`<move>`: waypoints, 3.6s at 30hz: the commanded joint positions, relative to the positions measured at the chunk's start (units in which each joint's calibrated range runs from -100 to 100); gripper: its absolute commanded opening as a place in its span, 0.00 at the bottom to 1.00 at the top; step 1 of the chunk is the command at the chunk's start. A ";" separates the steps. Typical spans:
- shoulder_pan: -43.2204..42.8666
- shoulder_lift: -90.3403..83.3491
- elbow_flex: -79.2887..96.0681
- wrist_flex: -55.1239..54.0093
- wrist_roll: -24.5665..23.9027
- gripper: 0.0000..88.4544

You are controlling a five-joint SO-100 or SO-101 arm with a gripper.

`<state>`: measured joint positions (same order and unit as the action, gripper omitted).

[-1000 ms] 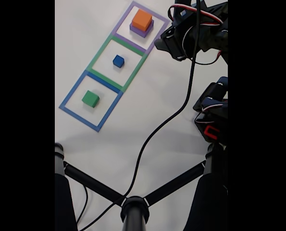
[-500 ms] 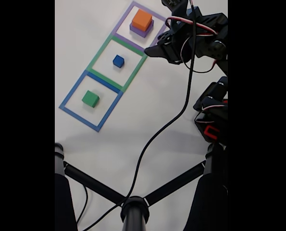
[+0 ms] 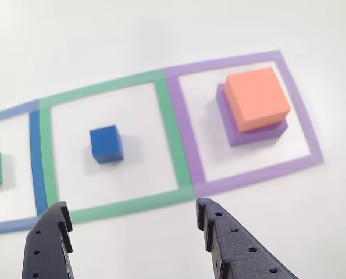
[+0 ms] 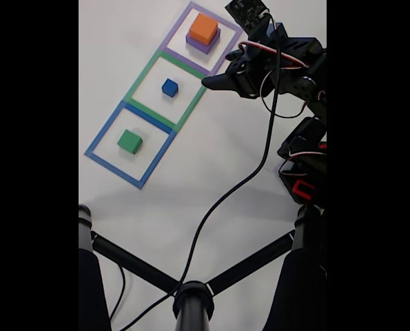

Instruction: Tower of hanoi

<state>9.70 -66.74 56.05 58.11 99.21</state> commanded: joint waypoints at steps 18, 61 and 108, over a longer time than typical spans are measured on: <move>-3.18 11.53 36.32 -55.80 0.79 0.30; -9.36 84.69 18.69 -122.82 0.79 0.33; -8.52 52.79 25.14 -92.55 0.79 0.06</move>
<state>0.12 0.13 81.03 -45.59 99.41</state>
